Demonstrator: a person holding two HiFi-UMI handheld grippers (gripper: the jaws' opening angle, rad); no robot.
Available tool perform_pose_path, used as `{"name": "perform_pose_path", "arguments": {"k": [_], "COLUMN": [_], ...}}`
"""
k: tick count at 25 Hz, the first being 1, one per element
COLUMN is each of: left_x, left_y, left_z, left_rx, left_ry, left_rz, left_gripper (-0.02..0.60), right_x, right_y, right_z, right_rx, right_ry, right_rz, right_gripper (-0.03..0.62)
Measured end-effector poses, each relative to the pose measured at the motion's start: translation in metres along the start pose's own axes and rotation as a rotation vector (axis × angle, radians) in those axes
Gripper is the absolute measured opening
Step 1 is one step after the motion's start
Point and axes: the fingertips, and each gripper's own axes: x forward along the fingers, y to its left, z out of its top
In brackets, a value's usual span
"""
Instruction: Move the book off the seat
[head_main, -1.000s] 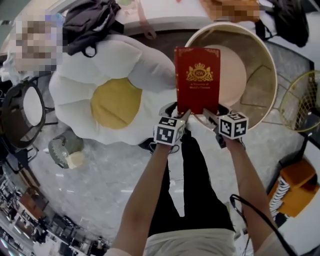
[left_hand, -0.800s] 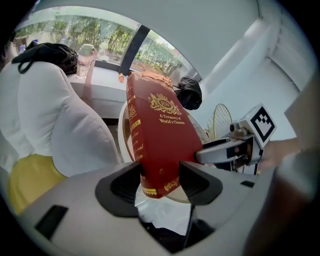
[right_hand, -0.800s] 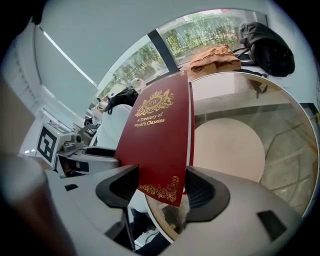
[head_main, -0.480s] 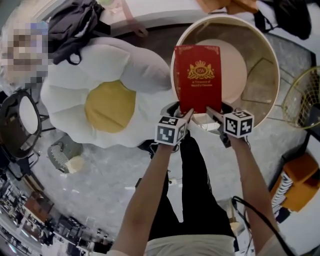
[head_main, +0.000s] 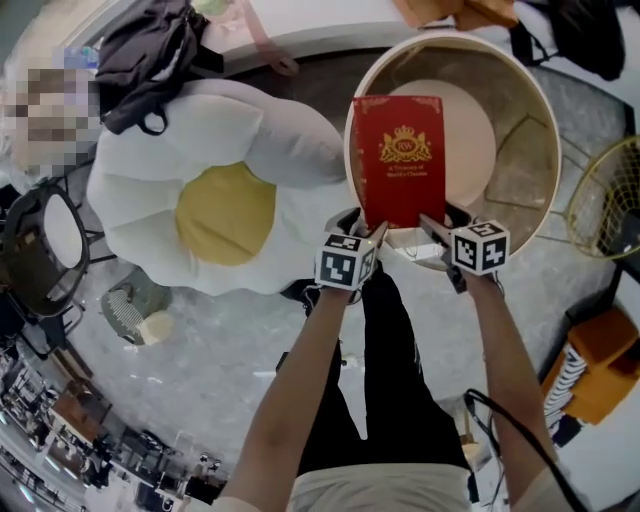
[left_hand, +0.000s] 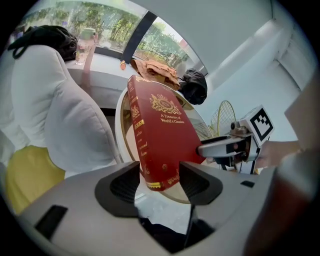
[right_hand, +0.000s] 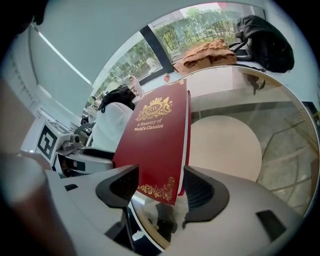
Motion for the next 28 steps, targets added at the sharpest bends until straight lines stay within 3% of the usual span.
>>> {"name": "perform_pose_path", "arguments": {"k": [4, 8, 14, 20, 28], "left_x": [-0.036, -0.088, -0.183, -0.263, -0.348], "left_y": [-0.001, -0.023, -0.072, -0.126, -0.16], "left_z": [0.004, 0.021, 0.055, 0.063, 0.034], "left_rx": [0.019, 0.041, 0.062, 0.118, 0.133], "left_ry": [-0.037, -0.082, -0.167, -0.231, -0.28], "left_rz": [0.03, 0.012, -0.021, -0.045, -0.039], "left_gripper": [0.244, 0.197, 0.12, 0.056, 0.012], "right_x": [-0.028, -0.072, -0.156, -0.239, -0.313], "right_y": [0.006, 0.046, 0.13, 0.19, 0.237], "right_z": [0.009, 0.025, 0.07, 0.109, 0.087], "right_rx": [-0.016, -0.025, -0.073, -0.093, -0.092], "right_ry": [-0.029, -0.088, -0.239, -0.375, -0.395], "right_rz": [-0.025, 0.021, 0.075, 0.163, 0.266], "right_gripper": [0.291, 0.289, 0.184, 0.07, 0.044]}}
